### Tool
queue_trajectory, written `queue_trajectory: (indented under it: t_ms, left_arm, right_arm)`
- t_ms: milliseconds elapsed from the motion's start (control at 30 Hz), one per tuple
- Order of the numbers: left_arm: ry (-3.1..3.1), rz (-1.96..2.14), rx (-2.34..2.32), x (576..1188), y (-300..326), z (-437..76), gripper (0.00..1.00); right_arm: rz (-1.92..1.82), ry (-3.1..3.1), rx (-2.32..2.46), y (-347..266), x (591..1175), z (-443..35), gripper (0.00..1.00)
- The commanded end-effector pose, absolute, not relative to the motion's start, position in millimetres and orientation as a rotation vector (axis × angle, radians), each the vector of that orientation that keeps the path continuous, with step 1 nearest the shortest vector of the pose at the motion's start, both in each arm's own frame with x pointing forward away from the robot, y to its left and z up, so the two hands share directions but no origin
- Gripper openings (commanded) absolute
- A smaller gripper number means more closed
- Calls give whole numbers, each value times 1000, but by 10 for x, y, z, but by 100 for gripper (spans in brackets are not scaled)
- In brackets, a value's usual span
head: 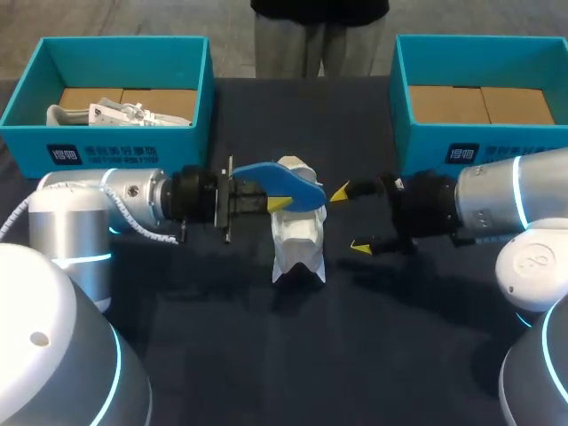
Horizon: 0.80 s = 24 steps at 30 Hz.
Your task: Take the shoe out of the shoebox, open the shoe tongue, remove and reinsert the insole, then place the shoe into the shoebox
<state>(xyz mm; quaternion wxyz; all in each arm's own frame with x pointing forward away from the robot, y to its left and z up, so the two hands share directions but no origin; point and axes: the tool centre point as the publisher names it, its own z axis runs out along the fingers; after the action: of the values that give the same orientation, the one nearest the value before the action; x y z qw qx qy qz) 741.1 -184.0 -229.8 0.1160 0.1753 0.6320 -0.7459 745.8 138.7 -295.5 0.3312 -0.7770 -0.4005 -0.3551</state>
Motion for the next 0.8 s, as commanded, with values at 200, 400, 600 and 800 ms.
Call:
queue_trajectory:
  t_ms: [200, 400, 600, 800]
  left_arm:
    - [1880, -2175, 523, 7430, -1753, -2334, 0]
    - [1867, -2172, 532, 7468, -1744, -2373, 0]
    - [1866, -2172, 526, 7495, -1733, -2394, 0]
    - [1866, -2179, 522, 7554, -1760, -2420, 0]
  right_arm:
    - [-952, -1040, -2073, 1263, 7441, -2963, 100]
    - [-1067, -1086, -2077, 1197, 7446, -2972, 100]
    - [-1183, -1159, -2034, 1296, 7422, -2958, 100]
    - [-1182, -1188, -2004, 1337, 7360, -3007, 100]
